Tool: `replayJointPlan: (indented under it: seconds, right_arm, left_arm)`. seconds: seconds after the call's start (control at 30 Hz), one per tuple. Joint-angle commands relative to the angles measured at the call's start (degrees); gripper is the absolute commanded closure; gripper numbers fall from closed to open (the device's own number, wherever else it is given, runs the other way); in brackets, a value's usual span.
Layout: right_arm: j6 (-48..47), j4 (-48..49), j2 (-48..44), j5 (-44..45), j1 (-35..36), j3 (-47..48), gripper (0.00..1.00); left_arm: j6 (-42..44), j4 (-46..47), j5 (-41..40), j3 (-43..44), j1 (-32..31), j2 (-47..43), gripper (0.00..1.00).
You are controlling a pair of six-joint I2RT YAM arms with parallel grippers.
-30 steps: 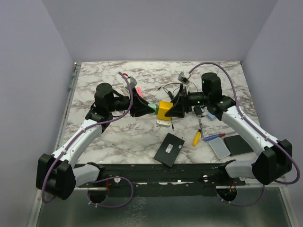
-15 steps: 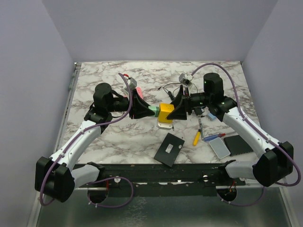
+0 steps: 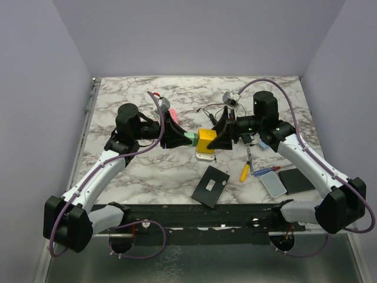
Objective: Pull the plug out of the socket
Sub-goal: Remove the plug from the socket.
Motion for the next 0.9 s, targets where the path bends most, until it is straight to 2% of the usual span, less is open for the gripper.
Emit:
replayJointPlan:
  seconds: [0.0, 0.23, 0.53, 0.67, 0.87]
  right_arm:
    - [0.86, -1.09, -1.77, 2.88, -0.32, 2.06, 0.99]
    - [1.36, -3.65, 0.84, 10.30, -0.32, 3.13, 0.99]
    - [2.35, -5.39, 3.61, 15.11, -0.32, 4.76, 1.00]
    - [1.76, -4.62, 3.89, 12.93, -0.32, 4.42, 0.99]
    - [0.17, -1.24, 1.78, 4.11, -0.32, 2.58, 1.00]
  left_arm:
    - [2.41, -2.22, -1.77, 0.75, 0.82, -0.60, 1.00]
    - [2.71, -2.37, -2.08, 0.75, 1.07, -0.82, 1.00]
    - [2.70, -2.56, -2.13, 0.84, 1.05, -0.73, 1.00]
    - [2.82, -2.59, -2.07, 0.83, 1.07, -0.66, 1.00]
    - [2.90, -2.79, -1.86, 0.84, 1.17, -0.50, 1.00]
